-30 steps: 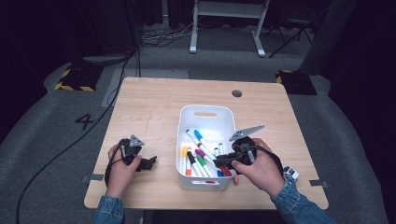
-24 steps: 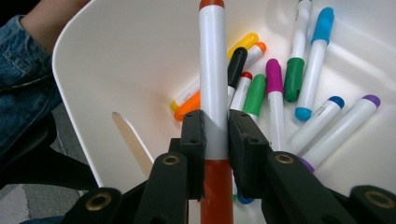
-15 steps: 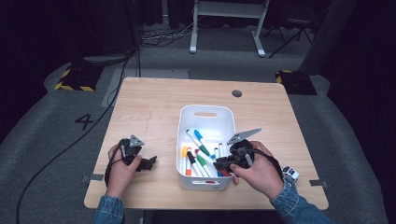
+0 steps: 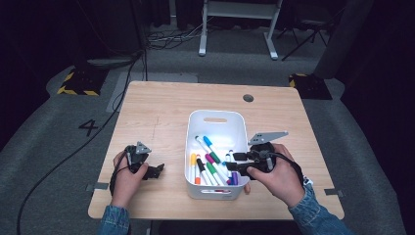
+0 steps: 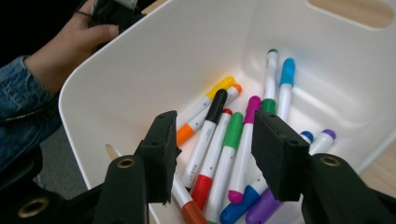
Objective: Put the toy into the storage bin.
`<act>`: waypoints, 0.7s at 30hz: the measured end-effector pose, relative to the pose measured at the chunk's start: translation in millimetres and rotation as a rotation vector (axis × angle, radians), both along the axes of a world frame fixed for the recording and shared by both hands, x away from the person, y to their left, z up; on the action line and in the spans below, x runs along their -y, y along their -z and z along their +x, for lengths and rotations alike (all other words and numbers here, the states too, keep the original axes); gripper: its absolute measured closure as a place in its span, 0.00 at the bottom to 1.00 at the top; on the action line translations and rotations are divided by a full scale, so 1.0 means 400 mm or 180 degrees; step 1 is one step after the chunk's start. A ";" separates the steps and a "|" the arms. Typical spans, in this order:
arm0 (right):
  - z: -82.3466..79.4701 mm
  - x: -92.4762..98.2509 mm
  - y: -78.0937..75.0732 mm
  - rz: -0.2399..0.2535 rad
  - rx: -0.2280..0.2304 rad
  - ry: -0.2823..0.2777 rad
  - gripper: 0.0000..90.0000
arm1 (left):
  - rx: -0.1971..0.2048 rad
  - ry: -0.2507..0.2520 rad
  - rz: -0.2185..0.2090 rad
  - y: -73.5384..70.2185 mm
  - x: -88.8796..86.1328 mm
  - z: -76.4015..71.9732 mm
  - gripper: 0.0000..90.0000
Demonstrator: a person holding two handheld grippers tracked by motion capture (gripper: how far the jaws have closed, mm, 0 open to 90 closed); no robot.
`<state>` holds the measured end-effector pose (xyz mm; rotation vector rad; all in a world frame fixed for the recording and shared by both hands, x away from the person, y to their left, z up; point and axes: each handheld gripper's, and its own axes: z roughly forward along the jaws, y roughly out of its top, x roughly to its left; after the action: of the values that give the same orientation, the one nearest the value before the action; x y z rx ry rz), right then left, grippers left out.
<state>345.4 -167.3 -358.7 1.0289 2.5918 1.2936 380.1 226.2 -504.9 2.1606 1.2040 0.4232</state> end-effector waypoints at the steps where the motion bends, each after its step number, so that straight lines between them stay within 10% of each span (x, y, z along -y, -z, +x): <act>1: 0.000 0.007 -0.005 0.0018 0.0018 0.0023 0.58 | 0.0002 -0.0001 0.0001 0.000 0.000 0.000 0.00; 21: 0.037 0.160 -0.017 -0.0069 0.0010 0.0574 0.61 | -0.0001 0.0001 -0.0004 0.000 0.000 0.000 0.00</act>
<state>360.2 -231.4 -351.8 1.2228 2.4386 1.2204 380.1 226.1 -505.0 2.1599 1.2040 0.4219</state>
